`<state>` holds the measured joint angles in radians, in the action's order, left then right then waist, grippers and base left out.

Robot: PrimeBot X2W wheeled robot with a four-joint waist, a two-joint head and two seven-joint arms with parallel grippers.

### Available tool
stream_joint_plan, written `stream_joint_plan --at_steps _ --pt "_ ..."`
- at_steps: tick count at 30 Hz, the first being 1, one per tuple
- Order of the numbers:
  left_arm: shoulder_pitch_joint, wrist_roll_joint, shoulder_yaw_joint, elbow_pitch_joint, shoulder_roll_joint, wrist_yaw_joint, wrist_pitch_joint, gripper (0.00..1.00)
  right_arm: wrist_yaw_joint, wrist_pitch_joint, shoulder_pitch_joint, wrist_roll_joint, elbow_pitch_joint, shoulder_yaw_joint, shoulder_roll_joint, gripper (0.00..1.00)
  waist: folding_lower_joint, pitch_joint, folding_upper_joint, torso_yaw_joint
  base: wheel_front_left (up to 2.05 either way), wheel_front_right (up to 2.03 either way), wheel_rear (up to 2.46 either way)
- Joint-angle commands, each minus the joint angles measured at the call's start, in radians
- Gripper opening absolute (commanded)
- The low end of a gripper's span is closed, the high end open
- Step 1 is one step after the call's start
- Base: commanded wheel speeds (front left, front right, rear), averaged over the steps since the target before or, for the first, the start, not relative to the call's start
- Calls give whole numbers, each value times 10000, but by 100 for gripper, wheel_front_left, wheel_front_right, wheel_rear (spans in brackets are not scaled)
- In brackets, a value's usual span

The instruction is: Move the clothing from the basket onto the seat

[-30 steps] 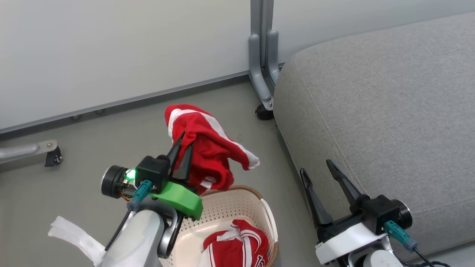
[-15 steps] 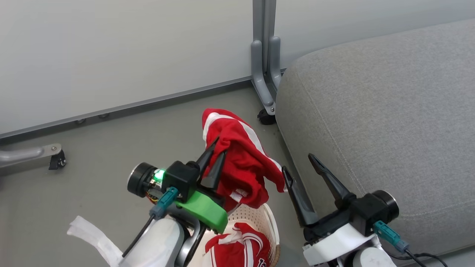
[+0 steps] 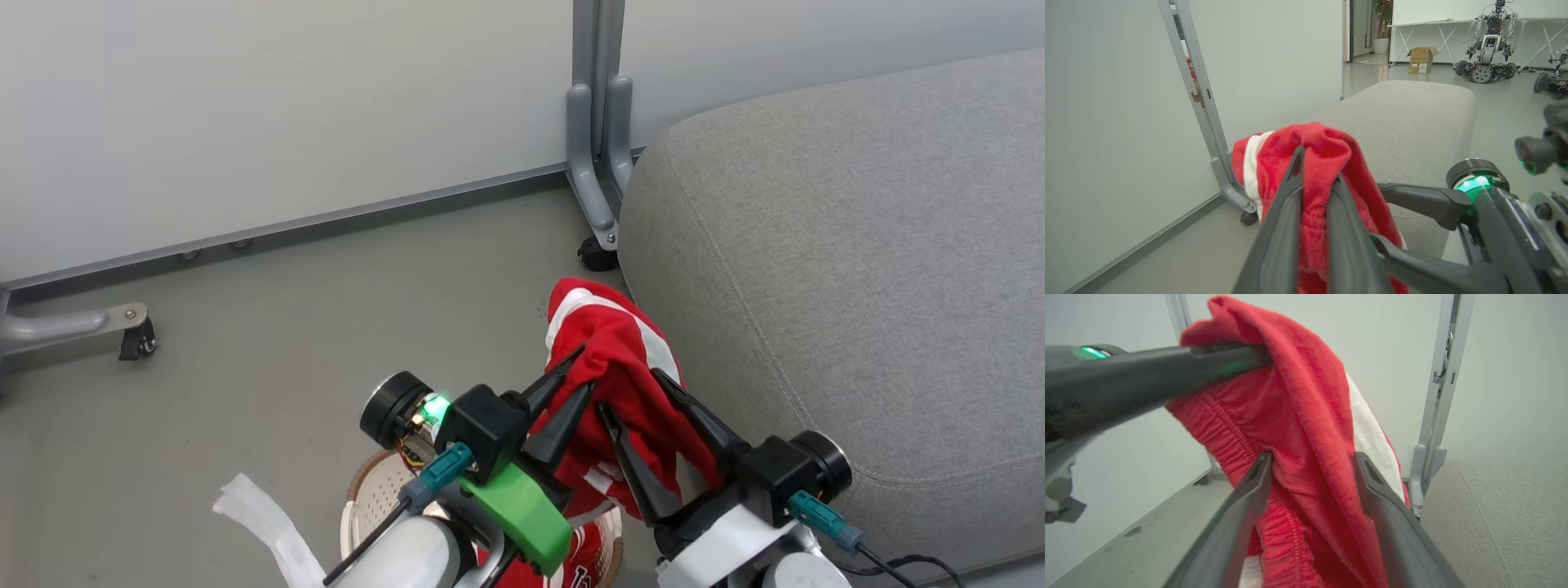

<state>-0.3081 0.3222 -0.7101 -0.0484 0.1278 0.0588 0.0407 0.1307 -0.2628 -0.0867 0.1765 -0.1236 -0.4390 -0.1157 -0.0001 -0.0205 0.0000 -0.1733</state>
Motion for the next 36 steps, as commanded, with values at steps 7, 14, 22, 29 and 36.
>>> stream_joint_plan --at_steps 7,14,22,29,36 --pt "256 221 -229 659 339 158 -592 0 1 -31 -22 159 -342 -109 -105 100 1 95 0 53 0 0 0" --pt "346 347 -270 802 541 179 -817 0 1 -31 -173 455 -572 -455 -269 0 1 162 0 30 0 0 0" --pt "399 433 -264 819 710 101 -981 0 1 -31 -168 602 -602 -499 -310 0 1 275 0 76 0 0 0" --pt "392 452 -280 858 782 4 -1081 100 1 -31 -180 663 -615 -428 -300 0 1 349 0 199 0 0 0" --pt "388 554 -325 899 905 67 -1162 100 1 -31 -231 671 -706 -356 -270 0 1 386 0 264 0 0 0"
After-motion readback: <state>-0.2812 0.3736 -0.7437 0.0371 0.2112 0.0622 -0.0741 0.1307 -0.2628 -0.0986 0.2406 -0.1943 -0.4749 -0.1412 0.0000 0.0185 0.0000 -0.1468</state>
